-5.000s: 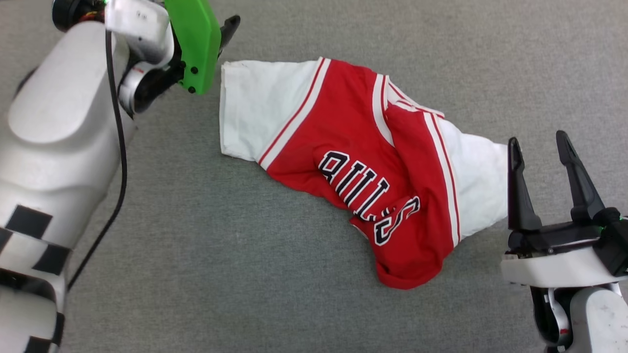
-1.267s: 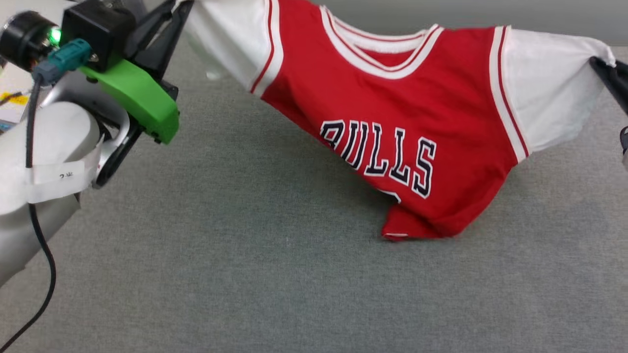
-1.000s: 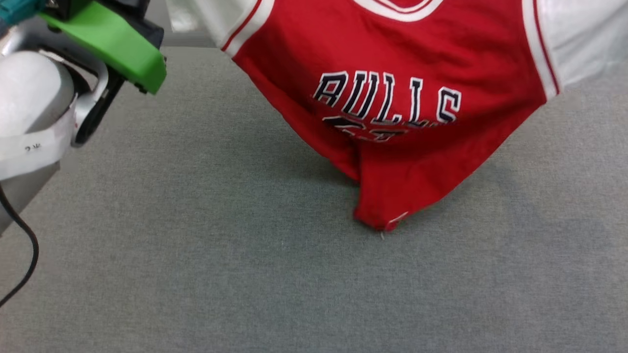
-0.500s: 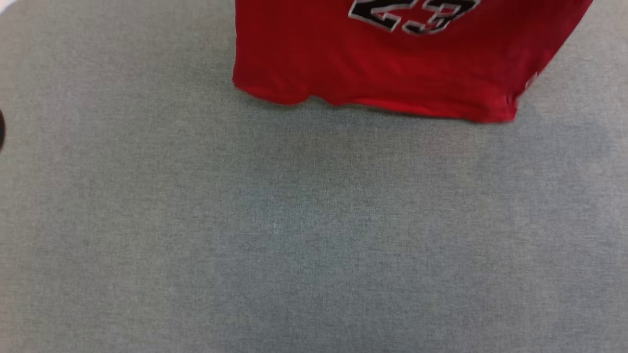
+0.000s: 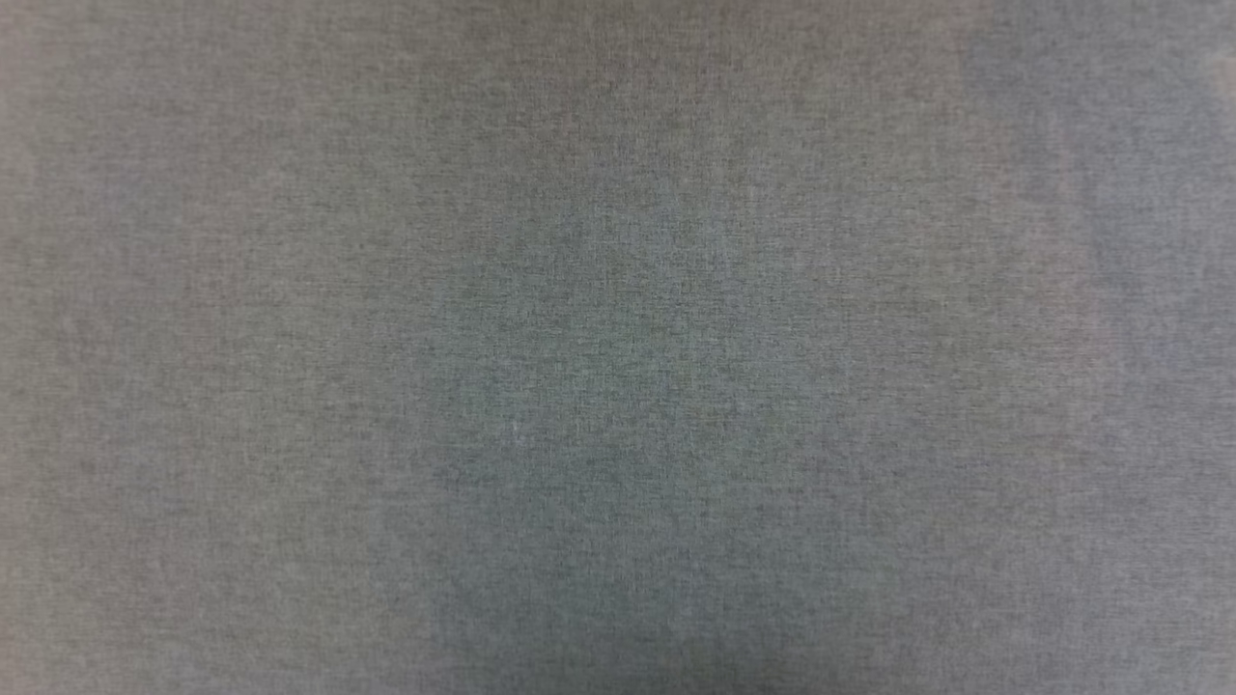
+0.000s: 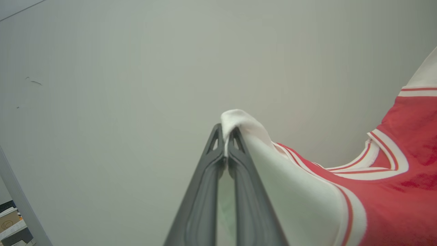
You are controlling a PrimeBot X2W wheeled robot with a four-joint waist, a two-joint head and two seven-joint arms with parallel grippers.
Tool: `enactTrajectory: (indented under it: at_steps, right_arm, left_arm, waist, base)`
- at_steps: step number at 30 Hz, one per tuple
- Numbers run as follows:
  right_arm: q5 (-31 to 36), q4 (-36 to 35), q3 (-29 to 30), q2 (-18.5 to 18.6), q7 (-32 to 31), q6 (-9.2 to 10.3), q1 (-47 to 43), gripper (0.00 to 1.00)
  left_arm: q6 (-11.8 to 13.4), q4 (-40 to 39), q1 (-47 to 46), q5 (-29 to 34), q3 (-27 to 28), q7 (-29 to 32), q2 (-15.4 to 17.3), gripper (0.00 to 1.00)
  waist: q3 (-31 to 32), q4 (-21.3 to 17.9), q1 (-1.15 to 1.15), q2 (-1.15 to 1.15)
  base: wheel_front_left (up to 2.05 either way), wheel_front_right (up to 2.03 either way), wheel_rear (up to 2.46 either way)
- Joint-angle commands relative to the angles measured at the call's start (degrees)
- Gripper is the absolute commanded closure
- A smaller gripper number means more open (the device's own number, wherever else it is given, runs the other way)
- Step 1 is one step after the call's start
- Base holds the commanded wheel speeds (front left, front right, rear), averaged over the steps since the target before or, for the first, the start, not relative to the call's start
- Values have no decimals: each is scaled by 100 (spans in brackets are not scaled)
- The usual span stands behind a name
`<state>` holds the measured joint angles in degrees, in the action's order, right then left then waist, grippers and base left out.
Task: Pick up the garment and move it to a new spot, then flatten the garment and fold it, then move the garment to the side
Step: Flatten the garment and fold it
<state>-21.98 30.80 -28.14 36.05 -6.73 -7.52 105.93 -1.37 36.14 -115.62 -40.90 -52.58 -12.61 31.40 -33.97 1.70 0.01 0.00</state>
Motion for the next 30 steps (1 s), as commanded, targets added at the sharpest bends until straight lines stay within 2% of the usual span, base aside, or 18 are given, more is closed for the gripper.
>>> enactTrajectory:
  at_steps: [1, 7, 12, 15, 23, 30]
  right_arm:
    - [-9, 174, -73, -69, 83, 3, 146, 100]
    - [-281, 746, -446, -262, 457, 3, 254, 100]
    - [-627, 946, -872, -317, 850, 3, -132, 100]
    - [-878, 894, -1166, -290, 1069, 3, -520, 100]
    - [-1775, 319, -1821, 41, 1502, 3, -1992, 100]
    - [-2379, -343, -2046, 387, 1717, 3, -3645, 100]
  left_arm:
    - [-52, 104, -98, 21, 39, -57, -60, 100]
    - [-168, 476, 92, 13, 67, -181, -114, 100]
    - [-255, 583, 678, -21, 91, -229, -131, 100]
    - [-209, 391, 1168, -40, 278, -235, -87, 100]
    - [-91, -576, 3308, -10, 861, -238, 196, 100]
    - [193, -1435, 5512, -61, 1187, -238, 367, 100]
  waist:
    - [-133, -10, -1, 0]
    - [-302, -5, -1, 0]
    - [-300, -19, -1, 0]
    - [-196, -28, -1, 0]
    - [465, -21, -1, 0]
    - [1190, 34, -1, 0]
  base:
    - [0, 0, 0]
    - [0, 0, 0]
    - [0, 0, 0]
    - [0, 0, 0]
    - [0, 0, 0]
    - [0, 0, 0]
